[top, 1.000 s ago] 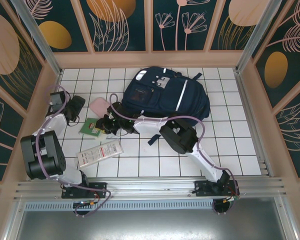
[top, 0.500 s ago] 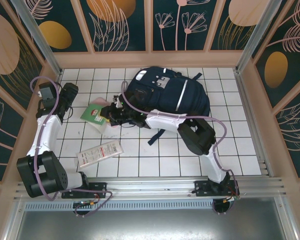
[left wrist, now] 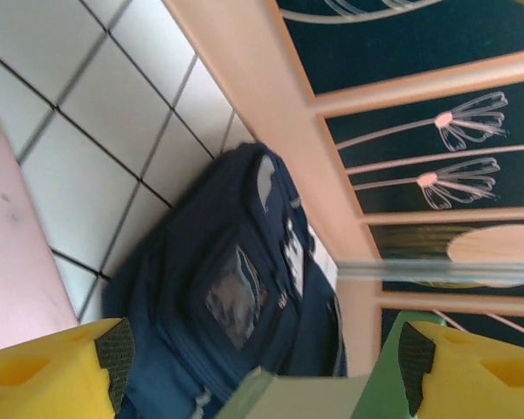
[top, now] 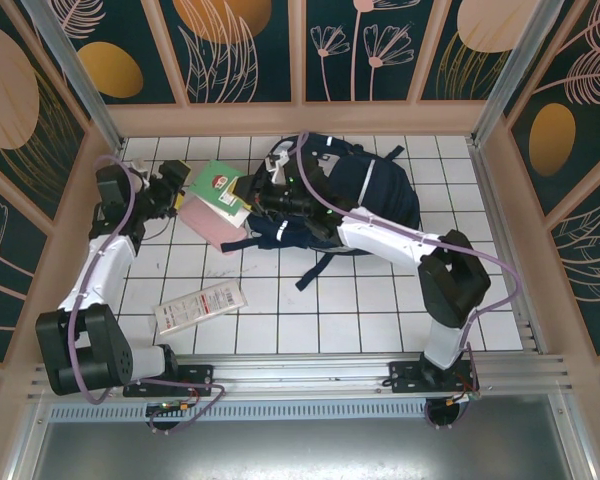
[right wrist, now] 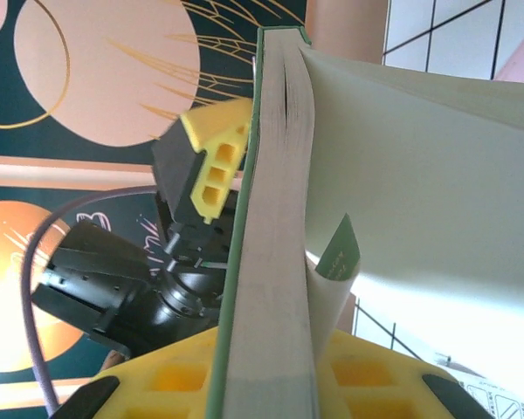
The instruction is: Pack books, pencil case, and school supplies into a backpack
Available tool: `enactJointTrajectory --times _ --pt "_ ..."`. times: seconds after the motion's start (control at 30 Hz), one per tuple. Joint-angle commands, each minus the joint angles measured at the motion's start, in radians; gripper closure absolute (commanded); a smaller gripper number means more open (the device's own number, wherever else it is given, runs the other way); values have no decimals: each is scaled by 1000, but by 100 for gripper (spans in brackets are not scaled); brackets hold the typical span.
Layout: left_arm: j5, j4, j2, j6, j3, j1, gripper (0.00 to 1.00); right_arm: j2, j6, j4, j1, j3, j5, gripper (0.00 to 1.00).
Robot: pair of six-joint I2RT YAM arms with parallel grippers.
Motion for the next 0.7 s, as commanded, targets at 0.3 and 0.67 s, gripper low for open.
enactJointTrajectory --times 0.3,0.67 --pt "124 278 -36 -251 -95 -50 23 -72 13 87 -32 -60 20 78" --pt "107 344 -29 -304 -133 -84 25 -52 81 176 -41 -85 3 78"
